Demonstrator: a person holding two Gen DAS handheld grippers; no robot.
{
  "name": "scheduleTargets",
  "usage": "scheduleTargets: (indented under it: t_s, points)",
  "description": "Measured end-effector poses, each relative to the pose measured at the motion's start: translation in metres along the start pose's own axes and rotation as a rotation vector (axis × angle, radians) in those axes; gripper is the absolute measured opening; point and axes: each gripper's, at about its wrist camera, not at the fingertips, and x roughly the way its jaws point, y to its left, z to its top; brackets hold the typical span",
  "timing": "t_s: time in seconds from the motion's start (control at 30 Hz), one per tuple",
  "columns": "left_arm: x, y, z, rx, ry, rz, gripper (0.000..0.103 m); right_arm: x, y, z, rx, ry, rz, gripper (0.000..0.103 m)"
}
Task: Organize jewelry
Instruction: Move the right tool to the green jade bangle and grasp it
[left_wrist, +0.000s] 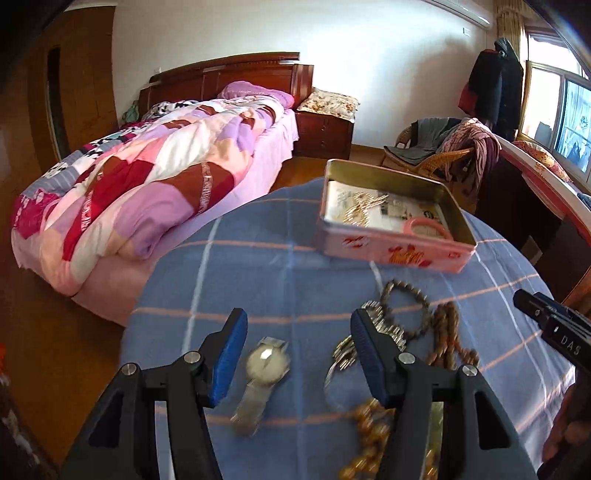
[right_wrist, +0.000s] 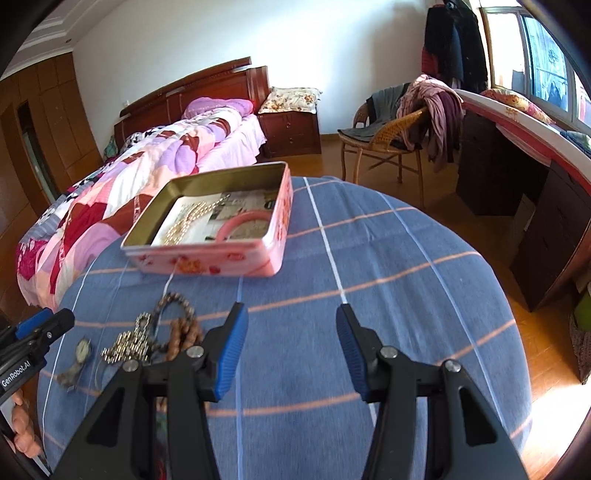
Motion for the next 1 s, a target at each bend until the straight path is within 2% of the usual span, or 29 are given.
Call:
scheduleTargets:
  t_s: [0.3,0.47,0.6,0.8,0.9,1.0]
  points:
    - [-0.014,0.028,-0.036,0.004,0.022,0.045,0.059,-0.009,0.009,-0.024,-0.036,0.019,0.026,0.053]
    - [-0.008,0.032,-0.047,0.01,0.061,0.032,0.059,-0.014,0.016,-0.035,-0.062,0.036,0.049,0.053]
    - [0.005,0.03,-0.047,0.013,0.083,0.016,0.059,-0.018,0.018,-0.044,-0.076,0.05,0.058,0.053]
    - [0.032,0.025,-0.037,0.027,0.128,0.045,0.059,-0.023,0.018,-0.049,-0.069,0.059,0.063,0.053]
    - [0.044,0.025,-0.031,0.01,0.166,0.007,0.059,-0.025,0.018,-0.049,-0.065,0.054,0.067,0.053]
    - [0.054,0.021,-0.027,0.021,0.178,0.017,0.058,-0.027,0.02,-0.048,-0.072,0.05,0.071,0.053]
